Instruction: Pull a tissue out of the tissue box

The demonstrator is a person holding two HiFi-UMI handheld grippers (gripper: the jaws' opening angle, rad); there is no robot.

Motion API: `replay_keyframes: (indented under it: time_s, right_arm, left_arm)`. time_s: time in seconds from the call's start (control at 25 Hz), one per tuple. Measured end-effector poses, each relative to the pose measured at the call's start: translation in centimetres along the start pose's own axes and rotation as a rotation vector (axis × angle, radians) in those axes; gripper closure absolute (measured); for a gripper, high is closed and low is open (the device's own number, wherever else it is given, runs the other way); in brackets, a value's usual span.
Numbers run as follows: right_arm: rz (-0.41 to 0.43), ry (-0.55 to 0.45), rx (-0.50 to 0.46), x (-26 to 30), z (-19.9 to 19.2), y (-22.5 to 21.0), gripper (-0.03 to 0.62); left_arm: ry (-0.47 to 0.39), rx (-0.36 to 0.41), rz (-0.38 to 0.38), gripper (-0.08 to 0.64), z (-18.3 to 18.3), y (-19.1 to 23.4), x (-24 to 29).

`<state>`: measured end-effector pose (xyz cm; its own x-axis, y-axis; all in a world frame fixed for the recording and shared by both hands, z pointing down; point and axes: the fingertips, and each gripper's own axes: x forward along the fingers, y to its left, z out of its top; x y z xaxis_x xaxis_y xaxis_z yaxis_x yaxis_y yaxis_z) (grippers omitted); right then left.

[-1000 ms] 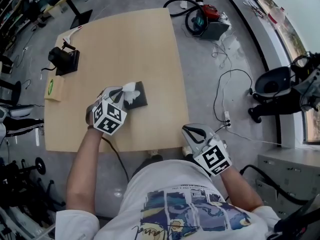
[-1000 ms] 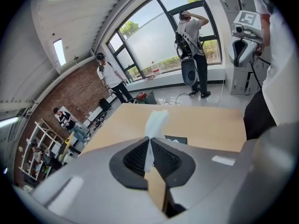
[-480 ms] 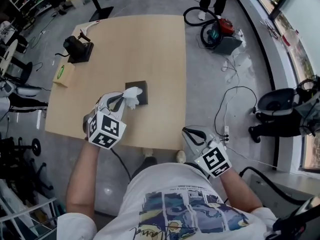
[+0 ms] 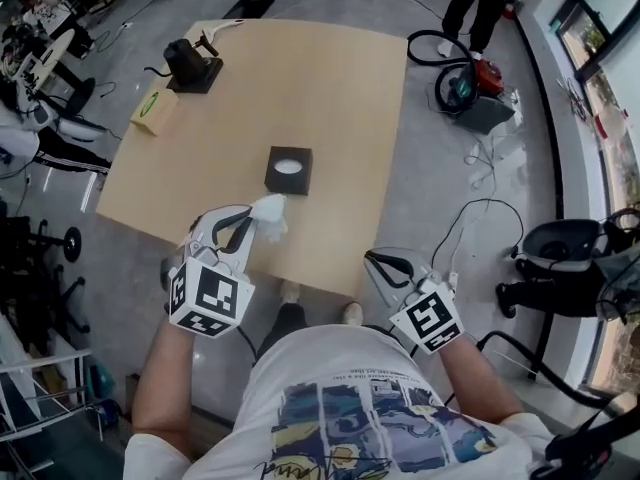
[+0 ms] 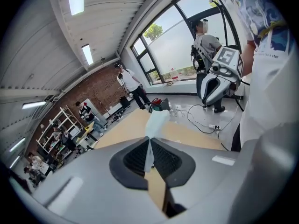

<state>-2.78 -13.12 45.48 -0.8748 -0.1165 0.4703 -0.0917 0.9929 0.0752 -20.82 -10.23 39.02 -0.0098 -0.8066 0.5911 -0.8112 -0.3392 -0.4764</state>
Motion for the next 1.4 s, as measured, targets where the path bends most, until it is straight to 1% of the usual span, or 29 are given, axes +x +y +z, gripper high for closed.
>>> replay_keyframes:
  time_s: [0.12,0.32,0.6,0.84,1.08,1.4]
  right_arm:
    - [0.039,-0.007,-0.021,0.3,0.2,0.5,0.586]
    - [0.084,-0.02,-0.05,0.8,0.5,0.9,0.586]
    - [0.115,-0.039,-0.069,1.3,1.2,1.4,0.586]
    - [0.108,-0.055,-0.083,1.4,1.8,1.3,0.586]
    - [0.084,-0.068,-0.099,0.9,2.6,0.9,0.586]
    - [0.066,-0.066,-0.11,1.2,3.1,1.5,0.586]
  left_arm:
    - [0.019,-0.018,0.023,0.555,-0.6,-1.3,-1.5]
    - [0.025,-0.031,0.035,0.555,-0.8,-3.8,-3.8]
    - [0.024,-0.039,0.04,0.555,-0.7,-5.9,-5.9]
    - [0.021,-0.04,0.017,0.555,-0.9,-7.2,-5.7]
    - [-0.003,-0.025,0.016,0.555,-0.1,-7.3,-5.8]
    - [-0.022,-0.024,-0.002,0.555,-0.4,-7.3,-5.8]
